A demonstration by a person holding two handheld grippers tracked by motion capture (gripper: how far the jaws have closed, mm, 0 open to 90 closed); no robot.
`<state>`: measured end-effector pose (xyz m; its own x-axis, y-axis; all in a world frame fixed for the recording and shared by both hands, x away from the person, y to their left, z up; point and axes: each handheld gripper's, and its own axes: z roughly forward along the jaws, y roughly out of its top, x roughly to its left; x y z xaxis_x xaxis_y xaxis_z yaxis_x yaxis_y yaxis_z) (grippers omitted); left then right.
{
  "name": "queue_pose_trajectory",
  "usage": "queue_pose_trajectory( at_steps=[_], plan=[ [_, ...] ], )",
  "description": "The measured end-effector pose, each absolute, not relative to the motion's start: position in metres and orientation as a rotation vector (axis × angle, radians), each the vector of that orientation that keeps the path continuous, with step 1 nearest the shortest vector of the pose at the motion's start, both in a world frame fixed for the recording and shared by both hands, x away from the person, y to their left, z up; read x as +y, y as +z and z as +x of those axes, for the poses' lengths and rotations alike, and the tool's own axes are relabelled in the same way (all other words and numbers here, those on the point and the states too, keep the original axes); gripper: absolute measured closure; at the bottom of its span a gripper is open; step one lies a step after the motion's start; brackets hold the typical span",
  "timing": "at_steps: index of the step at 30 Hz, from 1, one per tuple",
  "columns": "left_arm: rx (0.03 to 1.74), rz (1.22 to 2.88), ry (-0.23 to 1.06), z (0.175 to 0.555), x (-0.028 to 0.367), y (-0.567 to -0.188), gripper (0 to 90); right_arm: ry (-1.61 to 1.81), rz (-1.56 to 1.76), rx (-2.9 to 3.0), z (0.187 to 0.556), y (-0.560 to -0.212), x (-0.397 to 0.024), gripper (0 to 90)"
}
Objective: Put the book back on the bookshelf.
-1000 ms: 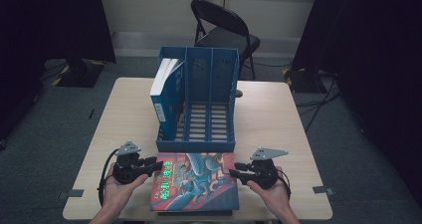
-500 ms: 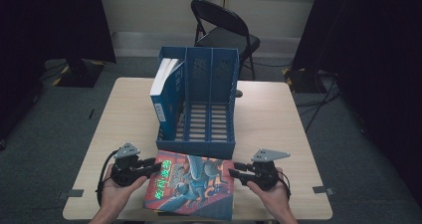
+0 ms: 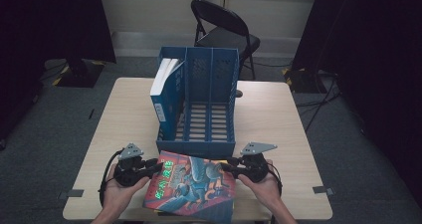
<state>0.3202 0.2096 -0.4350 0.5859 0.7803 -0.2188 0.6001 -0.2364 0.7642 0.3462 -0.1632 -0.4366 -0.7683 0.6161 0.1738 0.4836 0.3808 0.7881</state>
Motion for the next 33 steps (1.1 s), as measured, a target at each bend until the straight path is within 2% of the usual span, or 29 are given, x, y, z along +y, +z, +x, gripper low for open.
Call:
queue_pose_trajectory(
  at_steps=[5, 10, 23, 33],
  plan=[
    [1.111, 1.917, 0.21, 0.325, 0.209, -0.437, 68.7, 1.342, 0.99, 2.495, 0.336, -0.437, -0.166, 64.8],
    [1.102, 1.946, 0.261, 0.328, 0.195, -0.436, 67.8, 1.345, 0.966, 2.536, 0.328, -0.437, -0.167, 64.9],
    [1.036, 1.981, 0.194, 0.341, 0.18, -0.435, 67.3, 1.342, 0.918, 2.6, 0.303, -0.434, -0.169, 65.7],
    [1.023, 2.009, 0.145, 0.338, 0.181, -0.433, 64.8, 1.356, 0.838, 2.632, 0.32, -0.427, -0.151, 66.8]
  ],
)
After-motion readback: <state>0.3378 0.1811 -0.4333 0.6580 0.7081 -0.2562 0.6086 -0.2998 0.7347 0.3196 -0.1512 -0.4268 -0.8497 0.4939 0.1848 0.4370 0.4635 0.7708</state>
